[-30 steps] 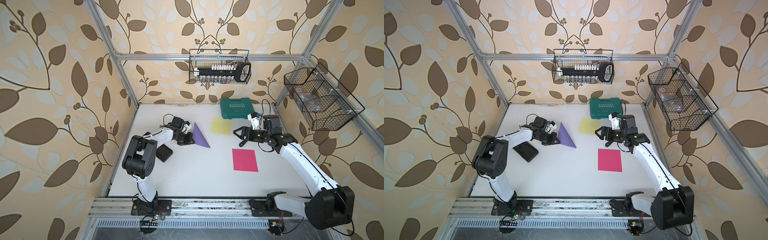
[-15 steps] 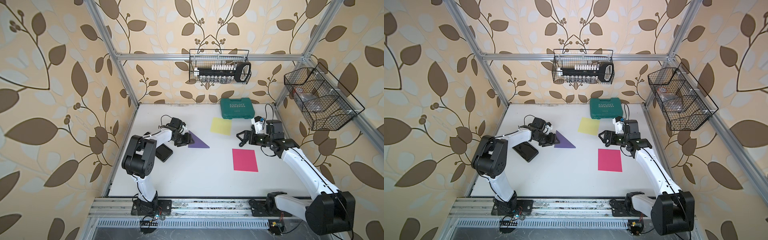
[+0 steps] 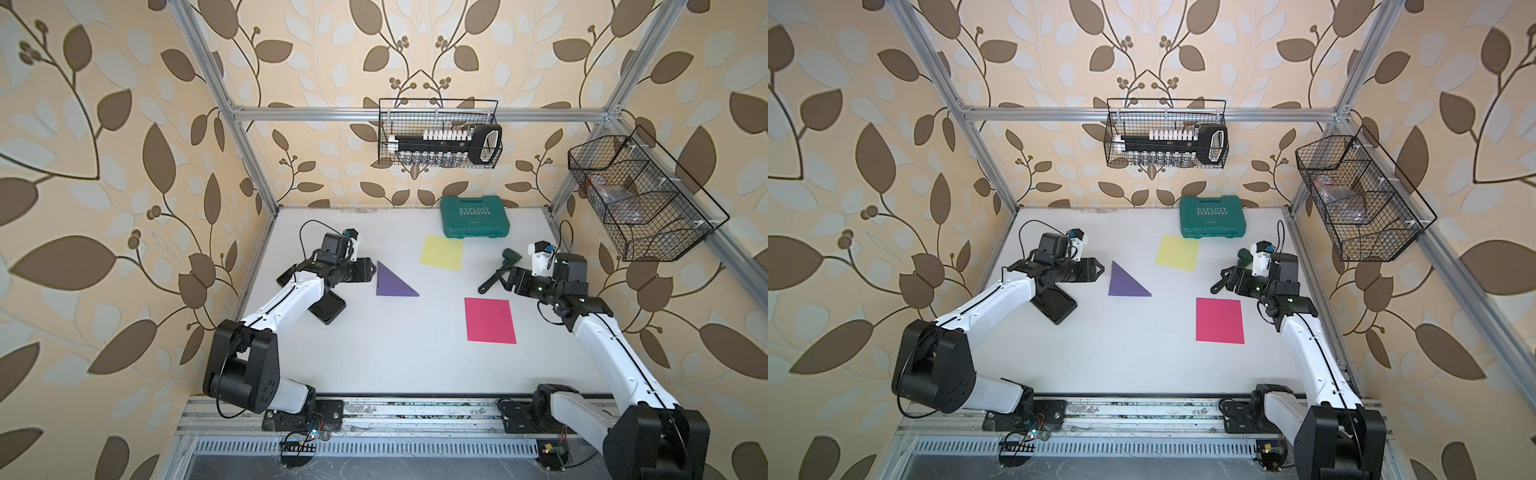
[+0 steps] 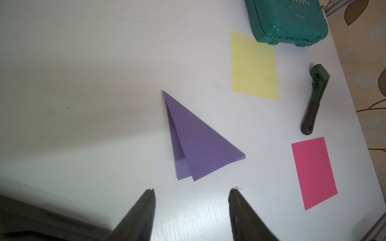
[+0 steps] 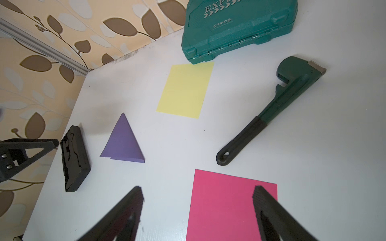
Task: Fold the square paper diagonally
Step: Place the paper at the center of the board, then move the paper to the center of the board.
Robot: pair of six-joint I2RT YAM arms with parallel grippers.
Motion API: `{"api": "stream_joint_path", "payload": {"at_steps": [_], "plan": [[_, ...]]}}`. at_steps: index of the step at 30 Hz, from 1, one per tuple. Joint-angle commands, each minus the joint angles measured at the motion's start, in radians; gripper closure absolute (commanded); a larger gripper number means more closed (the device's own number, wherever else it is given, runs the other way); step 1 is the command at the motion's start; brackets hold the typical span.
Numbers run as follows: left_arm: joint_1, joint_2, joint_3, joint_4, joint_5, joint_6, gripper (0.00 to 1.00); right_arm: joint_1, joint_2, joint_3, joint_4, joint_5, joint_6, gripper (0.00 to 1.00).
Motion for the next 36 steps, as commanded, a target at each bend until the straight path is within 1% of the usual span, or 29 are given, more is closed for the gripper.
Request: {"api": "stream_joint_path", "payload": {"at_steps": [1, 5, 8, 10, 12, 15, 19, 21, 23, 25, 29, 31, 34, 36], "plan": [[0.011, -0.030, -0.044, 0.064, -0.004, 0.021, 0.43, -0.003, -0.029, -0.032, 0.012, -0.013, -0.018, 0.17], [0.011, -0.062, -0.078, 0.106, 0.003, 0.019, 0.44, -0.003, -0.043, -0.058, 0.038, 0.014, -0.005, 0.18], [0.011, -0.063, -0.085, 0.123, 0.033, 0.000, 0.48, -0.002, -0.013, -0.045, 0.004, 0.003, 0.023, 0.26], [0.008, -0.060, -0.092, 0.145, 0.067, -0.020, 0.50, -0.003, 0.008, -0.036, -0.028, 0.003, 0.044, 0.26], [-0.003, -0.053, -0.099, 0.163, 0.085, -0.041, 0.49, -0.003, 0.023, -0.034, -0.061, 0.004, 0.068, 0.25], [-0.048, -0.032, -0.075, 0.132, 0.072, -0.035, 0.48, -0.002, 0.044, -0.029, -0.130, 0.012, 0.097, 0.22], [-0.161, 0.013, -0.014, 0.086, 0.044, -0.010, 0.45, -0.012, 0.114, -0.005, -0.248, 0.027, 0.118, 0.19], [-0.209, 0.059, 0.019, 0.071, 0.046, -0.012, 0.44, -0.017, 0.163, 0.010, -0.299, 0.050, 0.114, 0.19], [-0.244, 0.090, 0.047, 0.066, 0.054, -0.033, 0.42, -0.023, 0.203, 0.011, -0.317, 0.076, 0.112, 0.22], [-0.270, 0.108, 0.063, 0.066, 0.059, -0.048, 0.42, -0.022, 0.222, 0.005, -0.316, 0.104, 0.112, 0.27], [-0.302, 0.133, 0.092, 0.056, 0.054, -0.085, 0.41, -0.022, 0.261, -0.010, -0.302, 0.159, 0.118, 0.33], [-0.311, 0.147, 0.107, 0.041, 0.046, -0.111, 0.41, -0.023, 0.275, -0.017, -0.302, 0.192, 0.124, 0.33], [-0.329, 0.156, 0.120, 0.022, 0.025, -0.116, 0.41, -0.018, 0.295, -0.031, -0.292, 0.238, 0.128, 0.33], [-0.337, 0.153, 0.118, 0.020, 0.012, -0.123, 0.40, -0.014, 0.322, -0.032, -0.283, 0.242, 0.129, 0.33]]}}
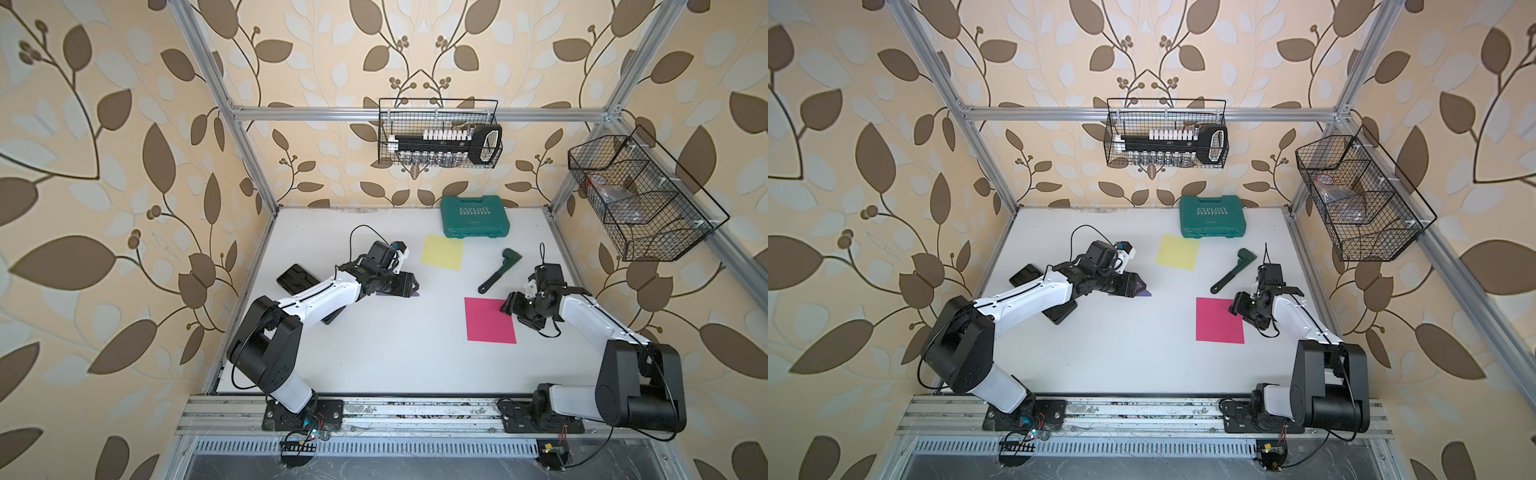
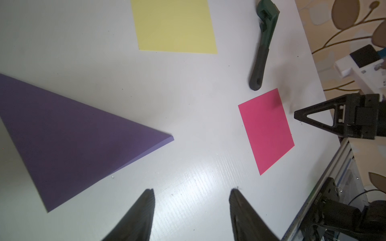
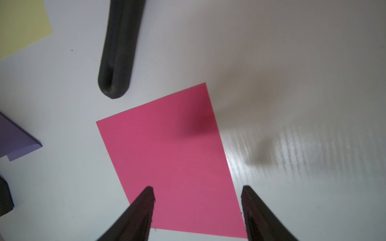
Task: Fold the square paper diagonally
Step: Move the paper to the center of the board.
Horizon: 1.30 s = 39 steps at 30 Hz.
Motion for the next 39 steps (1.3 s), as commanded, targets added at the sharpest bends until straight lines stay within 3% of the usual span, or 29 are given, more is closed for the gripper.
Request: {"api": "stream_joint_path", "payload": {"at_steps": [1, 13, 19, 24, 28, 39], "plan": [[-0.017, -0.002, 0.028, -0.021, -0.027, -0.030, 0.40, 0.012, 0.047, -0.015, 0.003, 0.050, 0.008, 0.33], [-0.021, -0.019, -0.006, -0.046, -0.016, -0.052, 0.38, 0.231, 0.204, 0.044, 0.029, 0.066, 0.045, 0.40], [-0.026, -0.020, -0.050, -0.024, 0.003, -0.078, 0.38, 0.400, 0.276, 0.124, 0.006, 0.136, -0.004, 0.38], [-0.059, 0.013, -0.049, -0.023, 0.014, -0.094, 0.36, 0.464, 0.299, 0.182, 0.022, 0.102, -0.066, 0.38], [-0.093, 0.053, -0.022, -0.026, 0.006, -0.097, 0.35, 0.449, 0.248, 0.212, 0.000, 0.054, -0.080, 0.33], [-0.125, 0.242, 0.153, -0.015, 0.037, -0.062, 0.35, 0.260, 0.045, 0.057, 0.055, -0.163, 0.149, 0.35]]}}
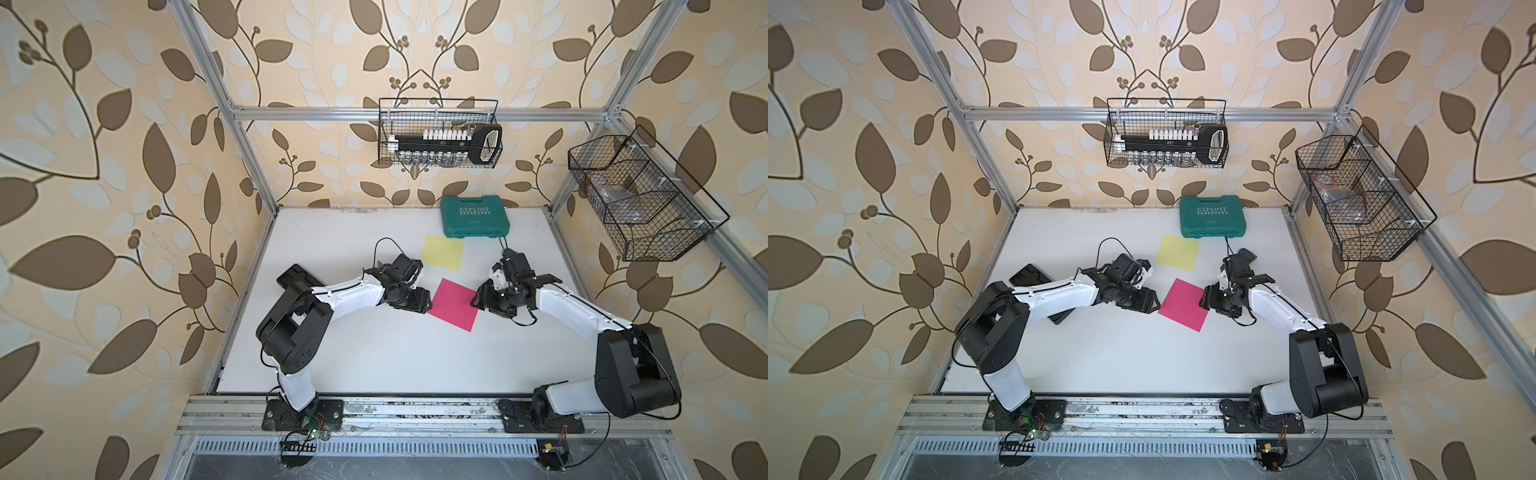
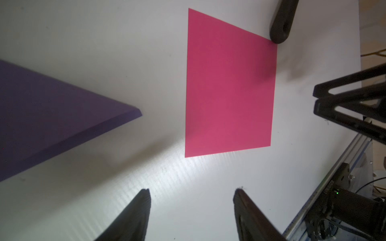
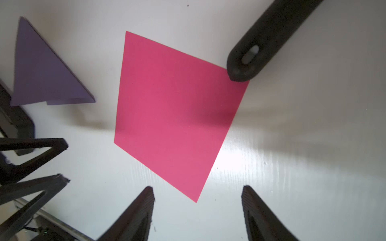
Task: Fold the square paper diagonally
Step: Move the paper to the center of the board.
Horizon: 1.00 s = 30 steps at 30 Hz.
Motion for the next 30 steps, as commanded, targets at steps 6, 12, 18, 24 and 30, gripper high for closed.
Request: {"api": "stream_joint_path", "payload": {"at_steps": [6, 12, 18, 24, 30], "plan": [[-0.035, 0.164, 0.216, 0.010, 0.042, 0.045, 0.59, -0.066, -0.036, -0.055, 0.029, -0.090, 0.122, 0.42], [-0.043, 0.297, 0.336, -0.041, 0.030, 0.037, 0.86, -0.109, -0.051, -0.112, 0.056, -0.124, 0.151, 0.47], [-0.044, 0.360, 0.353, -0.033, 0.038, 0.015, 1.00, -0.114, -0.039, -0.157, 0.091, -0.163, 0.168, 0.46], [-0.055, 0.321, 0.252, 0.002, 0.033, -0.016, 1.00, -0.115, -0.007, -0.182, 0.121, -0.171, 0.163, 0.40], [-0.092, 0.243, 0.144, 0.026, 0.018, -0.031, 1.00, -0.115, 0.089, -0.160, 0.168, -0.183, 0.149, 0.43]]}}
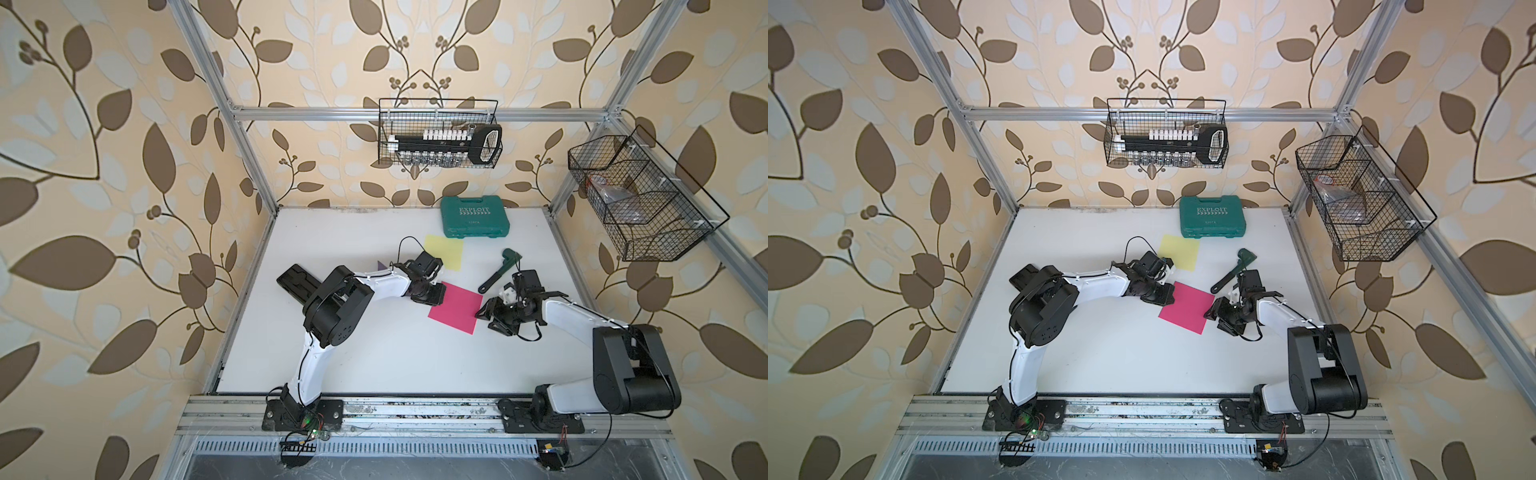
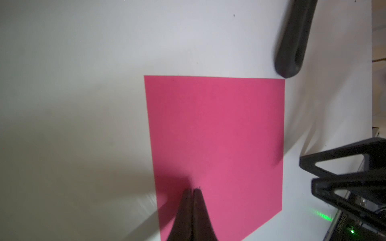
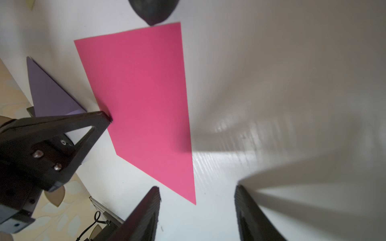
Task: Fold the square paper diagonally
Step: Move the paper to the center of the board.
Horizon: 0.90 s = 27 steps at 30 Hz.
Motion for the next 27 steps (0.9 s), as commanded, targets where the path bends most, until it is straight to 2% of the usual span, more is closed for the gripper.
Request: {"api": "stream_joint_path", "payload": {"at_steps": [1, 12, 19, 24, 27], "plan": [[-0.037, -0.055, -0.071, -0.048, -0.021, -0.029, 1.00, -0.003, 0.054, 0.002, 0.030, 0.002, -0.014, 0.43], [-0.121, -0.151, -0.167, -0.039, -0.027, -0.080, 1.00, 0.002, 0.178, 0.082, 0.072, -0.066, -0.042, 0.43], [-0.125, -0.184, -0.191, -0.034, -0.024, -0.091, 1.00, 0.026, 0.240, 0.155, 0.090, -0.091, -0.028, 0.43], [-0.128, -0.207, -0.209, -0.001, 0.010, -0.099, 1.00, 0.034, 0.288, 0.222, 0.102, -0.156, -0.042, 0.42], [-0.128, -0.231, -0.203, 0.007, 0.021, -0.088, 1.00, 0.032, 0.248, 0.266, 0.042, -0.118, -0.073, 0.42]]}}
